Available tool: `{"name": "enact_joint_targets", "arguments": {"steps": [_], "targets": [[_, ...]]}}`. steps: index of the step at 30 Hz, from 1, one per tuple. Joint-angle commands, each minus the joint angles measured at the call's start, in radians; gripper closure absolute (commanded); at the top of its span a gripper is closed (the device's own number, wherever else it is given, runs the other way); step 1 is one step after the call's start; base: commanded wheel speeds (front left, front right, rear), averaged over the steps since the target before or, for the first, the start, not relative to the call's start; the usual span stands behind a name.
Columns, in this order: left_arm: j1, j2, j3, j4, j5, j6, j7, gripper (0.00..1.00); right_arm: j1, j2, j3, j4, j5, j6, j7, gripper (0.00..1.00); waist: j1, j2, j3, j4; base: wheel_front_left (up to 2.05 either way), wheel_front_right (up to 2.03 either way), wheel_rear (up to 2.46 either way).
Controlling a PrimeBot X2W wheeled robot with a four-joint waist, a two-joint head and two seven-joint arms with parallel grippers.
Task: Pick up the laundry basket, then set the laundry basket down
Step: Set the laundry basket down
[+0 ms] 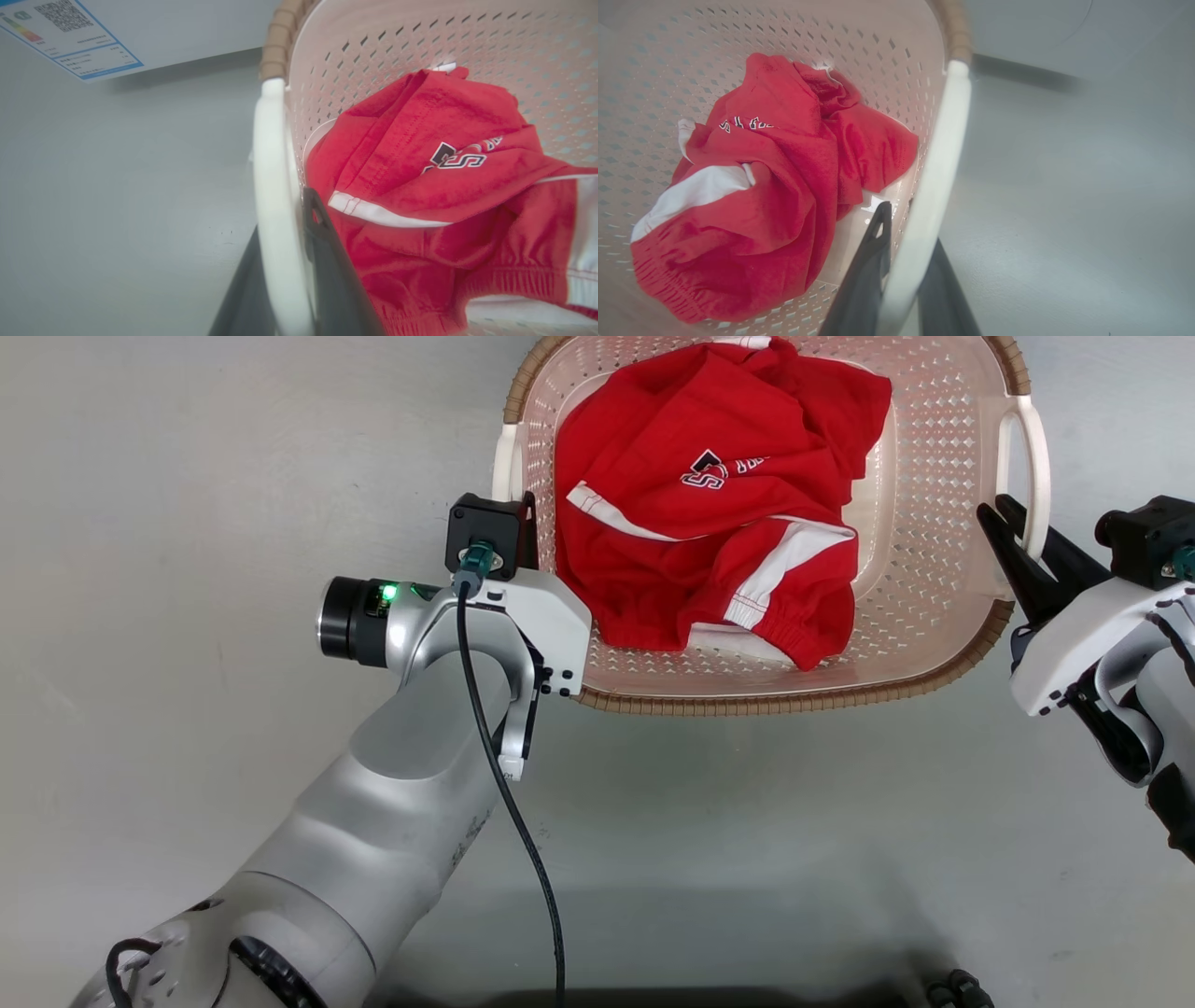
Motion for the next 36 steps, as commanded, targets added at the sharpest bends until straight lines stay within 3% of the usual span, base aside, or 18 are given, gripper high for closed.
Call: {"name": "enact_joint_targets", "arguments": {"steps": [1, 10, 11, 12, 13, 14, 15, 36], "targets": [[0.019, 0.032, 0.008, -0.003, 0.001, 0.003, -0.018, 1.0, 0.067, -0.049, 0.014, 0.014, -0.009, -0.004, 0.003, 1.0, 0.0, 0.0, 0.0, 0.0, 0.0, 0.0, 0.0], [0.015, 0.032, 0.002, 0.004, -0.018, 0.008, -0.018, 1.0, 0.059, -0.052, 0.016, 0.025, -0.006, -0.004, 0.003, 1.0, 0.0, 0.0, 0.005, -0.002, 0.0, 0.0, 0.0], [0.016, 0.032, 0.005, 0.003, -0.026, 0.012, -0.018, 1.0, 0.056, -0.052, 0.01, 0.031, -0.008, -0.004, 0.003, 0.84, 0.0, 0.0, 0.006, -0.002, 0.0, 0.0, 0.0], [0.016, 0.032, 0.006, 0.001, -0.03, 0.014, -0.018, 0.95, 0.053, -0.052, 0.005, 0.038, -0.013, -0.004, 0.003, 0.46, 0.0, 0.0, 0.008, -0.002, 0.0, 0.0, 0.0], [0.016, 0.032, 0.008, -0.002, -0.033, 0.019, -0.018, 0.7, 0.052, -0.051, 0.0, 0.044, -0.018, -0.004, 0.003, 0.0, 0.0, 0.0, 0.011, -0.002, 0.0, 0.0, 0.0], [0.019, 0.032, 0.01, -0.003, -0.04, 0.023, -0.018, 0.49, 0.05, -0.049, -0.007, 0.047, -0.022, -0.004, 0.003, 0.0, 0.0, 0.0, 0.013, -0.002, 0.0, 0.0, 0.0], [0.021, 0.032, 0.011, -0.006, -0.047, 0.024, -0.018, 0.0, 0.049, -0.048, -0.012, 0.05, -0.026, -0.004, 0.003, 0.0, 0.0, 0.0, 0.015, -0.002, 0.0, 0.0, 0.0], [0.014, 0.032, -0.031, -0.021, -0.091, 0.031, -0.018, 0.0, 0.054, -0.035, -0.049, 0.034, -0.043, -0.004, 0.003, 0.0, 0.0, 0.0, 0.039, -0.005, 0.0, 0.0, 0.0]]}}
